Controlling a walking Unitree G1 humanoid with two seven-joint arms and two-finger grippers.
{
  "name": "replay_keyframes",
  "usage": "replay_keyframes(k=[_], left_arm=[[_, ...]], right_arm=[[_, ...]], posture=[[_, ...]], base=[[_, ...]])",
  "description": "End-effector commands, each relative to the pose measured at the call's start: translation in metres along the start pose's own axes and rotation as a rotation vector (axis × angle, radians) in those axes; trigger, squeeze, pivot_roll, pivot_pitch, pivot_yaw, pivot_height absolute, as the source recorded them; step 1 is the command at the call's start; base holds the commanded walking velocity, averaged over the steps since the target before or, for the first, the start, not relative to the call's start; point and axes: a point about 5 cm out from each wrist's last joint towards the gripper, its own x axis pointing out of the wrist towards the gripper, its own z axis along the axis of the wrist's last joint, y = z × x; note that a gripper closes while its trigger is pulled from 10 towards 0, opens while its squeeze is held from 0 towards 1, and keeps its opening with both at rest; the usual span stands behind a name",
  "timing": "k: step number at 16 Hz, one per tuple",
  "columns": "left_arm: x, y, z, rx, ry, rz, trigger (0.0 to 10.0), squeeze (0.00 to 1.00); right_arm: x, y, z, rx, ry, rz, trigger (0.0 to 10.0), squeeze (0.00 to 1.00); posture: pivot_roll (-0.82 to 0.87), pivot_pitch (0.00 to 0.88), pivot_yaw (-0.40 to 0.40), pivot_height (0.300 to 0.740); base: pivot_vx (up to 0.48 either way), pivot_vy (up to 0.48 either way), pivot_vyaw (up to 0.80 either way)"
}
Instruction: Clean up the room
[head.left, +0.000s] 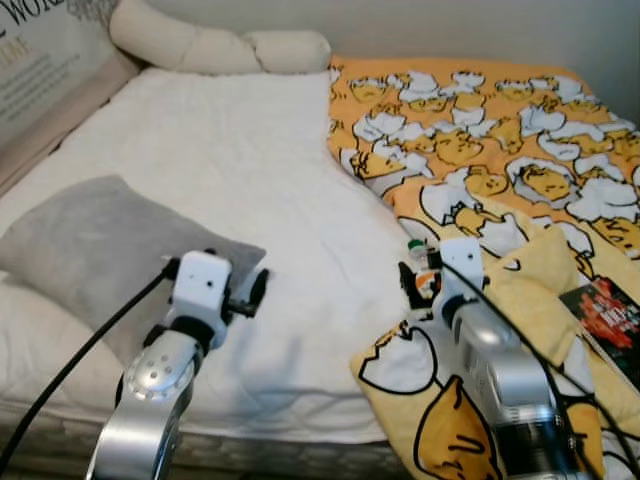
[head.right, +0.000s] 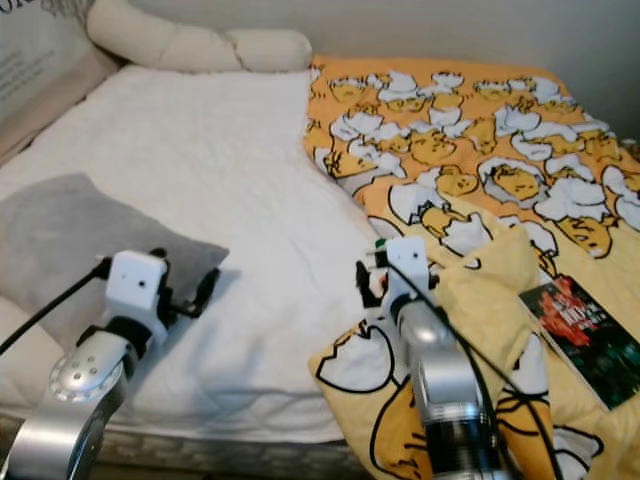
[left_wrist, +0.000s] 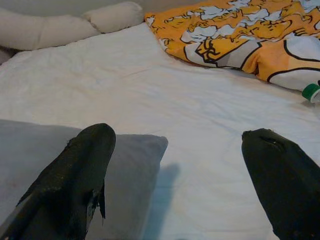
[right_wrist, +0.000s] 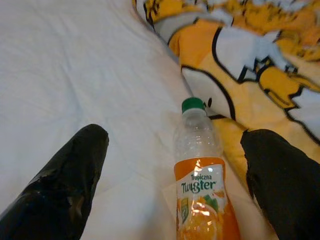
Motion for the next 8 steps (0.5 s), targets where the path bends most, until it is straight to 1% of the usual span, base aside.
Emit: replay_keyframes(k=[1, 2, 3, 4, 5, 6, 8], left_arm=[[0.002, 0.0, 0.003, 0.014, -0.006, -0.027, 10.0, 0.0], [0.004, 0.001, 0.006, 0.072, -0.024, -0.05, 10.0, 0.0], [0.005, 0.001, 0.007, 0.082, -0.022, -0.075, 10.0, 0.0], [0.006, 0.001, 0.009, 0.078, -0.018, -0.102, 10.0, 0.0], [0.007, 0.0, 0.011, 0.081, -0.019, -0.119, 10.0, 0.0], [0.007, 0.0, 0.015, 0.11, -0.025, -0.16, 10.0, 0.0], [0.006, 0.001, 0.019, 0.139, -0.028, -0.204, 10.0, 0.0]], right_arm=[[0.005, -0.007, 0.003, 0.014, 0.008, -0.012, 10.0, 1.0], [0.016, -0.008, 0.01, 0.021, 0.016, 0.0, 10.0, 1.0], [0.028, -0.007, 0.019, 0.021, 0.015, 0.023, 10.0, 1.0], [0.038, -0.008, 0.026, 0.0, 0.024, 0.04, 10.0, 1.0], [0.042, -0.009, 0.03, -0.006, 0.027, 0.041, 10.0, 1.0], [0.048, -0.014, 0.036, 0.005, 0.039, 0.024, 10.0, 1.0], [0.054, -0.022, 0.045, 0.014, 0.045, -0.003, 10.0, 1.0]], posture=[[0.02, 0.0, 0.013, 0.74], [0.02, 0.0, 0.024, 0.74], [0.02, 0.0, 0.031, 0.74], [0.02, 0.0, 0.033, 0.74], [0.03, 0.0, 0.032, 0.74], [0.04, 0.0, 0.031, 0.74], [0.06, 0.028, 0.028, 0.74]], base=[[0.0, 0.0, 0.0], [0.0, 0.0, 0.0], [0.0, 0.0, 0.0], [0.0, 0.0, 0.0], [0.0, 0.0, 0.0], [0.0, 0.0, 0.0], [0.0, 0.0, 0.0]])
